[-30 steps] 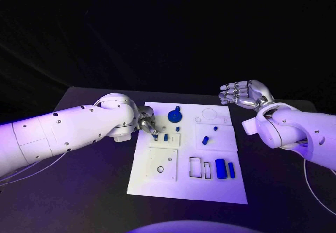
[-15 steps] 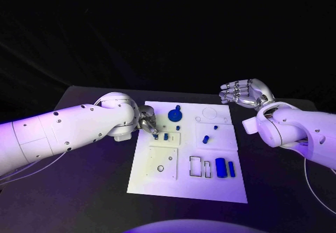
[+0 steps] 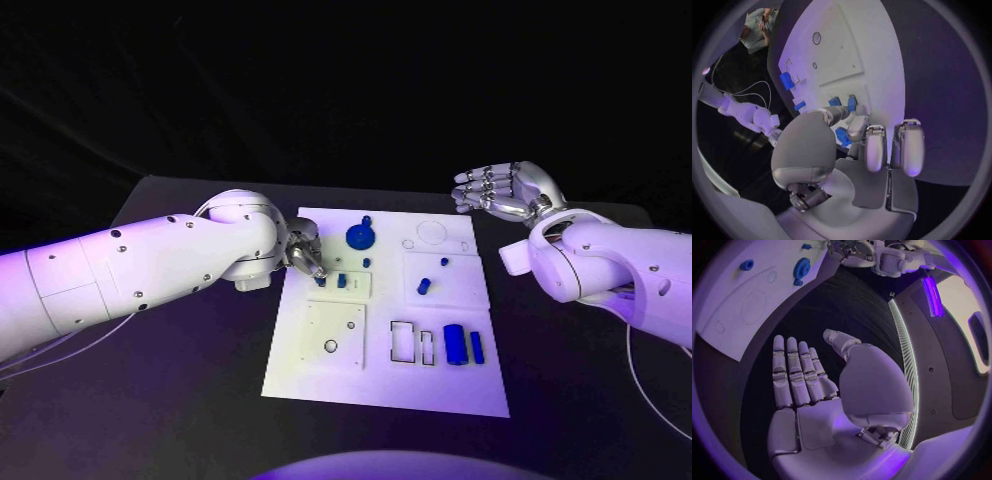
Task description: Assemble the parts on the task board
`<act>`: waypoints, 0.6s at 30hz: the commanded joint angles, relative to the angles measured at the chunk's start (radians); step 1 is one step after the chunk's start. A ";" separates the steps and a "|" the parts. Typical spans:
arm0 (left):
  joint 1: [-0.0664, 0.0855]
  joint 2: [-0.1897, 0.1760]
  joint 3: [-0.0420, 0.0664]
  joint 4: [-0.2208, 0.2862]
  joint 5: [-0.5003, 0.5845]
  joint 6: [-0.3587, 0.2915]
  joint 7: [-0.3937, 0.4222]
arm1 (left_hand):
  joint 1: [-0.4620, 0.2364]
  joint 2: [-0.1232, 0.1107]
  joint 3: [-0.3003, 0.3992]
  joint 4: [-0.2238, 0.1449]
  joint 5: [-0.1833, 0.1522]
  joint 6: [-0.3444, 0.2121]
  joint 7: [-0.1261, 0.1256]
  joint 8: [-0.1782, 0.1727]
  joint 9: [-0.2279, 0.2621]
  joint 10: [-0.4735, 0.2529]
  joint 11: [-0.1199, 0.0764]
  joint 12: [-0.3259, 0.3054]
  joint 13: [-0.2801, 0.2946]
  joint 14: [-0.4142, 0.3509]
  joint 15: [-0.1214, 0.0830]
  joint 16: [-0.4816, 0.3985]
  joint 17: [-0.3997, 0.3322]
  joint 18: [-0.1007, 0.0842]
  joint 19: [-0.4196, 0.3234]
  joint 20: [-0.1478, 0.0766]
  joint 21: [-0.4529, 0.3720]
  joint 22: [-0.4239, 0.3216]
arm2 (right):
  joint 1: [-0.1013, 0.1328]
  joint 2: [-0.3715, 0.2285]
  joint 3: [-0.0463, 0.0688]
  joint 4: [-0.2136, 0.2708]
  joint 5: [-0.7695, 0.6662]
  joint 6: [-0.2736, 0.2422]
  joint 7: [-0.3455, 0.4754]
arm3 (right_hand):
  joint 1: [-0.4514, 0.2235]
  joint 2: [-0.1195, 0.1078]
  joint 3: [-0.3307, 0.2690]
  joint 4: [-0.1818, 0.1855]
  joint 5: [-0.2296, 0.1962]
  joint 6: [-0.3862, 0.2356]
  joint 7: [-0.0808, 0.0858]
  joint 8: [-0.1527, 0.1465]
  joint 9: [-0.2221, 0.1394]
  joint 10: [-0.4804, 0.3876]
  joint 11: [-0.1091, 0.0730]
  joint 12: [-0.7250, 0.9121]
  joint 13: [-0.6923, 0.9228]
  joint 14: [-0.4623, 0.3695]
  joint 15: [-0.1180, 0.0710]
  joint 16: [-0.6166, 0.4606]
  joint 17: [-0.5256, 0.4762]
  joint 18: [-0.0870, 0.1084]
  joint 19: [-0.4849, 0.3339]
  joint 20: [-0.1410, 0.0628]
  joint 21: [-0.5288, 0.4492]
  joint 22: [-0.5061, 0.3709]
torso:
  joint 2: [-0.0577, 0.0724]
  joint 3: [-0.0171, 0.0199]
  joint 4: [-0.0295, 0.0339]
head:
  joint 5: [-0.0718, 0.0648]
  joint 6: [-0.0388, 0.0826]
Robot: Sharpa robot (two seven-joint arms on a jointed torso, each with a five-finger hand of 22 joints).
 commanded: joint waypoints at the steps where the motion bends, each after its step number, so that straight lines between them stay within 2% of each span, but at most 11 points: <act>1: 0.000 0.001 0.000 0.003 0.004 0.018 -0.008 | -0.006 0.001 0.138 -0.130 -0.004 0.008 -0.013 0.003 0.015 0.006 0.000 0.006 0.000 0.103 -0.006 0.003 0.251 -0.005 0.051 -0.002 0.006 0.196 | -0.001 0.001 0.000 0.000 -0.002 0.016 0.011 | -0.005 0.011 -0.006 0.002 0.001 -0.007 0.013 0.002 -0.001 -0.008 0.001 -0.002 -0.001 -0.002 0.007 -0.003 -0.001 0.011 0.003 0.006 -0.005 -0.003 | 0.000 -0.0003 0.0002 | 0.000 -0.001; 18: 0.000 0.001 -0.001 0.005 0.007 0.021 -0.014 | -0.009 0.001 0.137 -0.127 -0.005 0.009 -0.014 0.004 0.015 0.007 -0.001 0.005 0.000 0.103 -0.006 0.002 0.250 -0.006 0.051 -0.003 0.006 0.196 | -0.001 0.001 0.000 0.000 -0.002 0.016 0.012 | -0.005 0.011 -0.006 0.002 0.001 -0.007 0.013 0.002 -0.001 -0.008 0.001 -0.002 -0.001 -0.002 0.007 -0.003 -0.001 0.011 0.003 0.006 -0.005 -0.003 | 0.000 -0.0003 0.0002 | 0.000 -0.003</act>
